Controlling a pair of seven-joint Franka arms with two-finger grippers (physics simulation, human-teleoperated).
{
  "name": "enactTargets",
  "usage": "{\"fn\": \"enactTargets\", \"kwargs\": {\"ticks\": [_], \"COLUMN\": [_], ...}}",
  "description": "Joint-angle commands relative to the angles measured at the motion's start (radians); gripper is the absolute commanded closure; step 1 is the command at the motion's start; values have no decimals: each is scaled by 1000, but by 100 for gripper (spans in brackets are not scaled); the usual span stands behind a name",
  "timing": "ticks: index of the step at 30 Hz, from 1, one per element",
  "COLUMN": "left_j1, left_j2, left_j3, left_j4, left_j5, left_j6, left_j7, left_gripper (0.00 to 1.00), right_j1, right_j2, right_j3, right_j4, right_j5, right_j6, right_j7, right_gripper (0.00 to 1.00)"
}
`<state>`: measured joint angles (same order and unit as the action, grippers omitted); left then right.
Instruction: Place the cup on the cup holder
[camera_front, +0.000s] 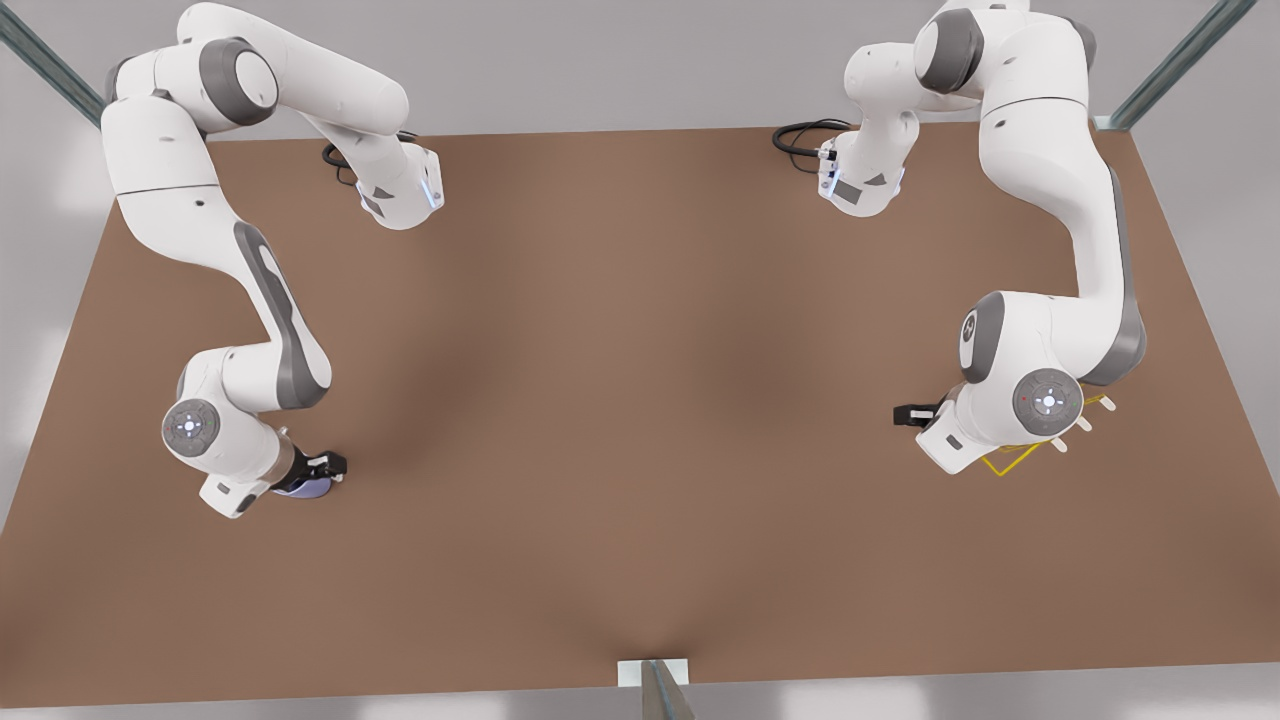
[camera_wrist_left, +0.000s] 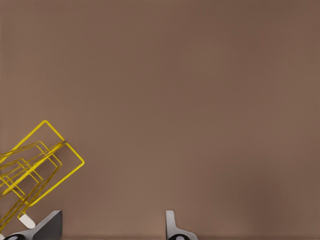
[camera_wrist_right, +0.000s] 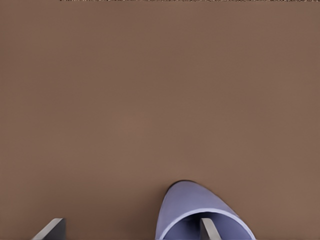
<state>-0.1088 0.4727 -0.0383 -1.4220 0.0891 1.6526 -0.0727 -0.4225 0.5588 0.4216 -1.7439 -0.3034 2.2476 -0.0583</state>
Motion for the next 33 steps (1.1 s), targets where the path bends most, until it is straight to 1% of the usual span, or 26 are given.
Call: {"fn": "enactTargets", "kwargs": {"ticks": [1,4,10,18,23,24,25,26,33], "left_j1": [1,0,0,5,5,5,5,5,6], "left_j2": [-2,-2,-5,4,9,9,9,15,17], "left_j3": [0,0,0,0,0,0,0,0,0], "left_j4": [0,-6,-17,-21,-21,-23,-21,-21,-21], "left_j5": [1,1,1,1,1,1,1,1,1], "left_j6": [4,6,6,26,27,27,27,27,33], "left_j7": [-2,-2,-2,-2,-2,-2,-2,-2,-1], "left_gripper": [0,0,0,0,0,0,0,0,0], "right_j1": [-2,-21,-28,-50,-61,-61,-61,-67,-65], "right_j2": [-5,-46,-66,-37,7,12,21,24,9], "right_j3": [0,2,2,2,0,2,0,0,0], "right_j4": [-5,-72,-115,-135,-140,-141,-141,-141,-131], "right_j5": [-3,-3,-5,-34,-48,-52,-52,-52,-51], "right_j6": [15,35,61,84,96,98,104,110,98], "right_j7": [-8,-6,-8,-9,-9,-9,-9,-9,-9], "right_gripper": [0,0,0,0,0,23,73,79,79]}}
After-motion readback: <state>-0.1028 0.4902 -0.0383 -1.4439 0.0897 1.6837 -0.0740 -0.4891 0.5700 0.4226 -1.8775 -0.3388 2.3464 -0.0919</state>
